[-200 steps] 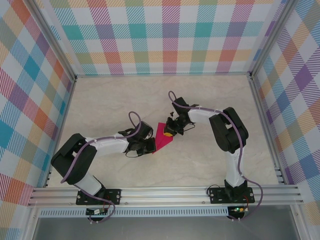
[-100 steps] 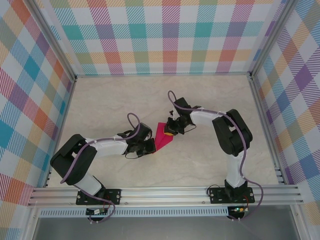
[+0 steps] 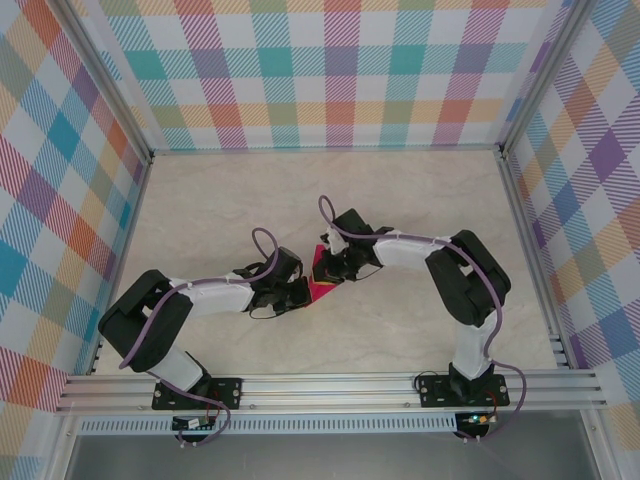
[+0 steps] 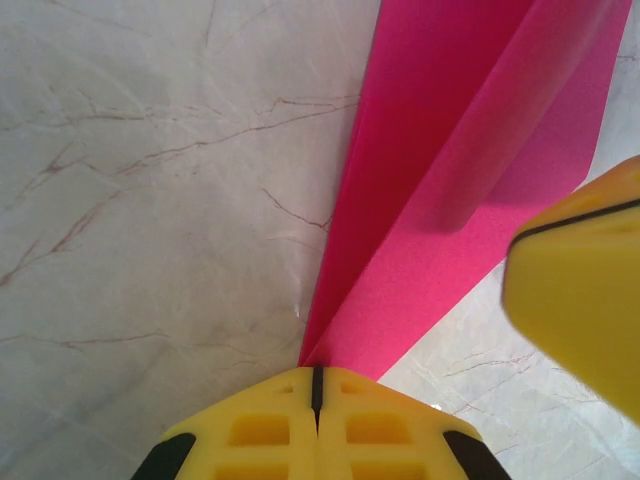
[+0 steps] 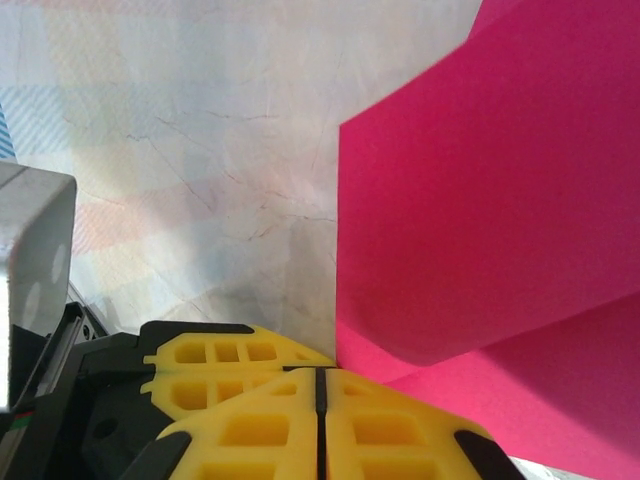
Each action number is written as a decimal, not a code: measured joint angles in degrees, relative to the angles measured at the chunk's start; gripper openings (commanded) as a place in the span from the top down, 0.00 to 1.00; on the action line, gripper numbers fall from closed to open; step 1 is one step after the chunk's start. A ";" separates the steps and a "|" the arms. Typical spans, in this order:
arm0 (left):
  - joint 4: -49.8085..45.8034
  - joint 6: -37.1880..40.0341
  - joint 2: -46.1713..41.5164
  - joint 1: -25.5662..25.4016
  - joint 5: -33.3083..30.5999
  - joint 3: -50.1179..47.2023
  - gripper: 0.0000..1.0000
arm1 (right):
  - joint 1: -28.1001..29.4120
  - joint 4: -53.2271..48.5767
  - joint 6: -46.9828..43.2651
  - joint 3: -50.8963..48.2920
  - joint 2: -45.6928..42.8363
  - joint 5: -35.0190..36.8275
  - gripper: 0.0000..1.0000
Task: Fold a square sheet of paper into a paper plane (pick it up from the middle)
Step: Fourth fold the wing at the center of the table.
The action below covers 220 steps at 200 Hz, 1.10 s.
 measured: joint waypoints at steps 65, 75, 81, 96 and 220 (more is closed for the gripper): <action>0.00 0.00 0.00 0.00 0.02 0.02 1.00 | 0.42 -0.02 -0.85 0.00 3.69 -1.11 0.92; 0.00 0.00 0.00 0.00 0.02 0.02 1.00 | 0.42 0.02 -1.03 0.00 4.17 -1.31 0.92; 0.00 0.00 0.00 0.00 0.02 0.02 1.00 | 0.42 0.00 -1.18 0.00 4.35 -1.40 0.92; -0.02 0.00 0.00 0.00 0.02 0.04 1.00 | 0.42 0.02 -1.44 0.04 4.39 -1.53 0.92; 3.30 -1.09 -1.79 0.00 0.00 -0.07 0.96 | 0.48 -3.48 -1.62 2.67 5.73 0.04 0.93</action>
